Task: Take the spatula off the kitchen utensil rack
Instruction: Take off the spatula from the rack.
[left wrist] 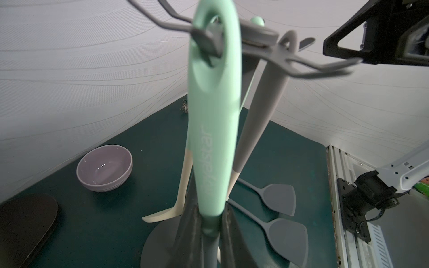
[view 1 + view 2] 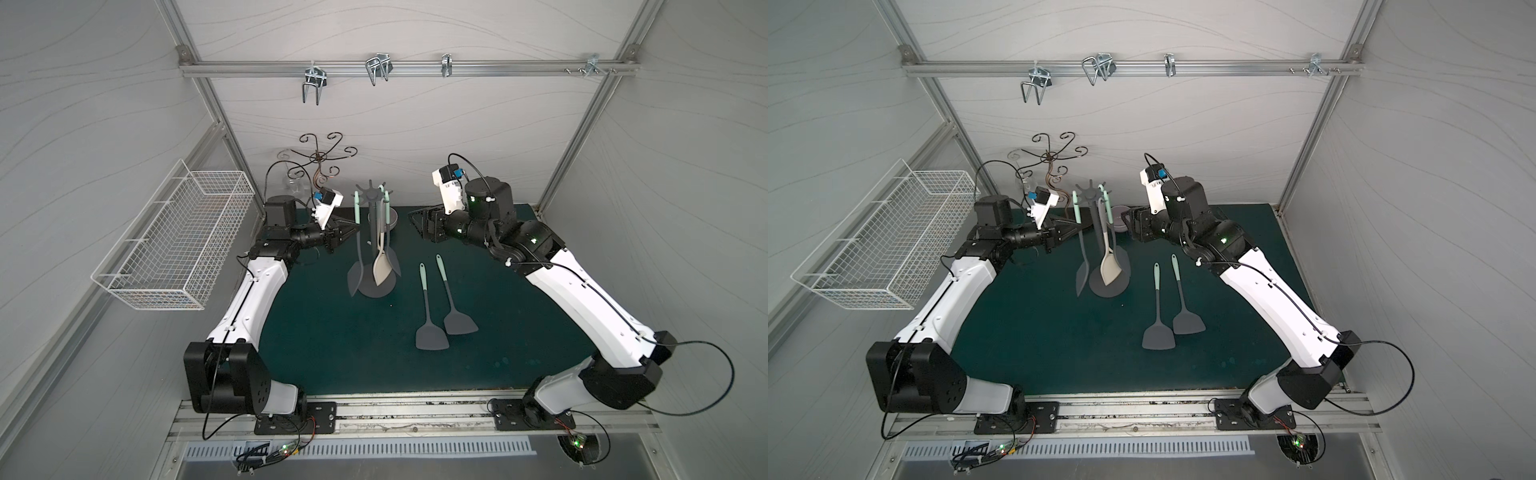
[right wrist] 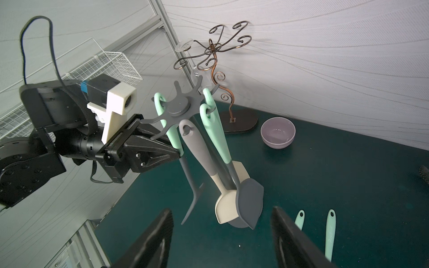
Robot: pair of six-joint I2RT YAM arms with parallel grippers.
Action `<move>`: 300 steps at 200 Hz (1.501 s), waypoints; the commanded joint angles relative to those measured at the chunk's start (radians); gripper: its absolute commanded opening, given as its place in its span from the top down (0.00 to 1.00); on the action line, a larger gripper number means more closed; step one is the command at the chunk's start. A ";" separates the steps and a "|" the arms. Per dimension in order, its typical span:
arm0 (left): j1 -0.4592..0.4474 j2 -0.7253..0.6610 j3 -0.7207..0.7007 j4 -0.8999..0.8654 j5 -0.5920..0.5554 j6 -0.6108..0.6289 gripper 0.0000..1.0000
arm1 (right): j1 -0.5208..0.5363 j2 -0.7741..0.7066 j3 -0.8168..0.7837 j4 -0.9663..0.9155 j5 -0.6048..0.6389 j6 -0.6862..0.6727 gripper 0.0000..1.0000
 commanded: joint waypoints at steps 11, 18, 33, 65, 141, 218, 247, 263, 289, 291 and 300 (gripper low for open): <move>0.002 -0.040 0.047 -0.056 -0.059 0.112 1.00 | -0.011 -0.017 0.026 -0.015 -0.016 -0.001 0.31; 0.001 -0.048 0.043 -0.067 -0.074 0.127 1.00 | -0.013 -0.014 0.032 -0.022 -0.021 0.000 0.31; 0.002 -0.071 0.029 -0.071 -0.090 0.142 1.00 | -0.021 0.001 0.055 -0.039 -0.039 0.002 0.31; 0.008 -0.115 -0.015 -0.012 -0.111 0.119 1.00 | -0.031 0.076 0.188 -0.098 -0.116 0.005 0.31; 0.021 -0.153 -0.040 -0.023 -0.153 0.106 1.00 | -0.014 0.227 0.430 -0.203 -0.186 -0.001 0.33; 0.038 -0.234 -0.152 0.097 -0.158 0.009 1.00 | 0.069 0.423 0.712 -0.293 -0.183 -0.079 0.34; 0.038 -0.257 -0.160 0.126 -0.164 -0.008 1.00 | 0.070 0.450 0.712 -0.263 -0.211 -0.061 0.34; 0.039 -0.262 -0.157 0.133 -0.161 -0.017 1.00 | 0.070 0.464 0.713 -0.251 -0.218 -0.051 0.35; 0.042 -0.269 -0.152 0.108 -0.160 -0.010 1.00 | 0.070 0.467 0.713 -0.253 -0.220 -0.039 0.35; 0.042 -0.270 -0.153 0.106 -0.162 -0.009 1.00 | 0.069 0.465 0.712 -0.254 -0.219 -0.039 0.35; 0.044 -0.277 -0.159 0.097 -0.167 -0.006 1.00 | 0.069 0.455 0.705 -0.253 -0.212 -0.040 0.35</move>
